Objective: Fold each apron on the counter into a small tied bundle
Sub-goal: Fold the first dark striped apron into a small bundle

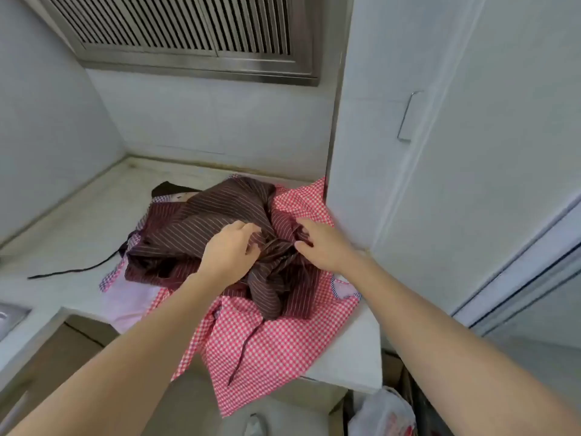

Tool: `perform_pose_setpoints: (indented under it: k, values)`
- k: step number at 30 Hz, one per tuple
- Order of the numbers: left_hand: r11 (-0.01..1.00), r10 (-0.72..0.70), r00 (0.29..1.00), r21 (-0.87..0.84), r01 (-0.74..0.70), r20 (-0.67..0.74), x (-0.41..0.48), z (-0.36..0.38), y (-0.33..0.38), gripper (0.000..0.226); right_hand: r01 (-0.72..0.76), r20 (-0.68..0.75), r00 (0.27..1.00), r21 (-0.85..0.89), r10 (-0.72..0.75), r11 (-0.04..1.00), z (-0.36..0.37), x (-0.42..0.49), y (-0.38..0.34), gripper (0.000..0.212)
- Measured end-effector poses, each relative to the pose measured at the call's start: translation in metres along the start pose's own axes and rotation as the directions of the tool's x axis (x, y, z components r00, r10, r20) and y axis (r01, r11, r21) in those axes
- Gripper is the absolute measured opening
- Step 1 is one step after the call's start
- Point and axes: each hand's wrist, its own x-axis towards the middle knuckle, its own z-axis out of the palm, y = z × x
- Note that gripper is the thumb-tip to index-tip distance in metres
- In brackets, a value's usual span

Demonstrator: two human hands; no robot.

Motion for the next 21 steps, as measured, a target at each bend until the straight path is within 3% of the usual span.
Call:
perform_pose_setpoints:
  k: [3, 6, 8, 12, 14, 18, 21]
  values:
    - [0.999, -0.043, 0.997, -0.02, 0.044, 0.064, 0.009, 0.03, -0.039, 0.043, -0.146, 0.091, 0.986, 0.09, 0.138, 0.985, 0.044, 0.029, 0.008, 0.078]
    - [0.998, -0.002, 0.977, -0.059, 0.015, 0.214, 0.019, 0.058, -0.065, 0.069, -0.286, 0.153, 0.951, 0.114, 0.268, 0.951, 0.081, 0.052, 0.015, 0.089]
    - [0.997, 0.019, 0.965, -0.075, 0.0, 0.26, 0.027, 0.076, -0.077, 0.095, -0.334, 0.115, 0.941, 0.156, 0.318, 0.93, 0.095, 0.063, 0.02, 0.075]
    - [1.0, -0.006, 0.953, -0.015, 0.011, 0.302, 0.044, 0.102, -0.087, 0.125, -0.31, -0.063, 0.938, 0.291, 0.341, 0.905, 0.104, 0.078, 0.027, 0.02]
    - [0.998, -0.01, 0.958, 0.063, -0.008, 0.287, 0.054, 0.108, -0.088, 0.116, -0.262, -0.145, 0.932, 0.364, 0.333, 0.894, 0.101, 0.077, 0.027, 0.009]
    - [0.99, 0.057, 0.99, 0.122, -0.073, 0.13, 0.07, 0.1, -0.085, 0.047, -0.165, -0.2, 0.938, 0.457, 0.282, 0.874, 0.09, 0.076, 0.017, 0.008]
    - [0.986, 0.112, 0.992, 0.134, -0.104, -0.053, 0.068, 0.087, -0.087, 0.033, -0.112, -0.237, 0.923, 0.585, 0.302, 0.804, 0.081, 0.071, 0.007, 0.014]
